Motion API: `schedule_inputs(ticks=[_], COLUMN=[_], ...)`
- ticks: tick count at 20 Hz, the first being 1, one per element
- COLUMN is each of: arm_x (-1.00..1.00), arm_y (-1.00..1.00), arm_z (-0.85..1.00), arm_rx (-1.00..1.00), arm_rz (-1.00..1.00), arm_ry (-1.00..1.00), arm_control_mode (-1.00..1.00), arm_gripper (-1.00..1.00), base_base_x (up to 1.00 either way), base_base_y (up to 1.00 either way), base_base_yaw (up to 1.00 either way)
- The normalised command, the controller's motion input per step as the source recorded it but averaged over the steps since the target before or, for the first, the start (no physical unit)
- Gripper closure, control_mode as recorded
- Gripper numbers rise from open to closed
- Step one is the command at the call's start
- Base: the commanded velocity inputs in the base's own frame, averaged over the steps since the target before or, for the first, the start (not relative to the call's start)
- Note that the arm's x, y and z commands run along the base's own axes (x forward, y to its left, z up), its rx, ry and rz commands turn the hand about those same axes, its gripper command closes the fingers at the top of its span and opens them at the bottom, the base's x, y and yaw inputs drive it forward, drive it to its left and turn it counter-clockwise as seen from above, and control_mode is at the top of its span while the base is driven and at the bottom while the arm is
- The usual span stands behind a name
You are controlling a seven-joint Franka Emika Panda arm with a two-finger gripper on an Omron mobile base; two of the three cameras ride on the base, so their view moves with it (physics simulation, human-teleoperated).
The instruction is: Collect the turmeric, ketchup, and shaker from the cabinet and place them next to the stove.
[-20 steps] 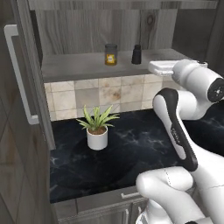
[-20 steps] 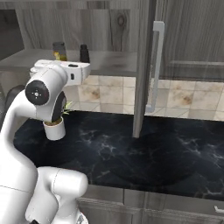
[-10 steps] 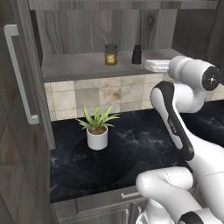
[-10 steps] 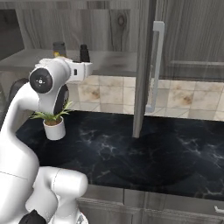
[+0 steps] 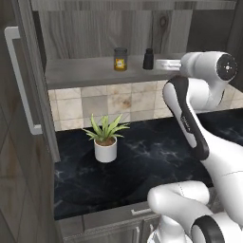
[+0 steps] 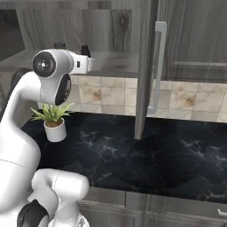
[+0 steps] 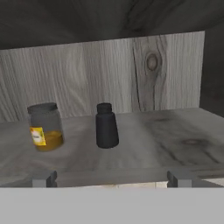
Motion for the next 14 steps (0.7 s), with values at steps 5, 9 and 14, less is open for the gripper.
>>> schedule_inputs(ticks=[5,9,14], arm_x=[0.19,0.39,0.43], arm_y=[0.0,0.0,0.0], arm_z=[0.1,0.11,0.02], arm_rx=[-0.01,0.0,0.0], arm_rz=[0.0,-0.01,0.0], arm_ry=[0.01,0.06,0.06], arm_control_mode=[-1.0,-1.0,-1.0], arm_gripper=[-1.0,-1.0,-1.0], base_base_x=[0.0,0.0,0.0], base_base_y=[0.0,0.0,0.0], base_base_yaw=[0.0,0.0,0.0])
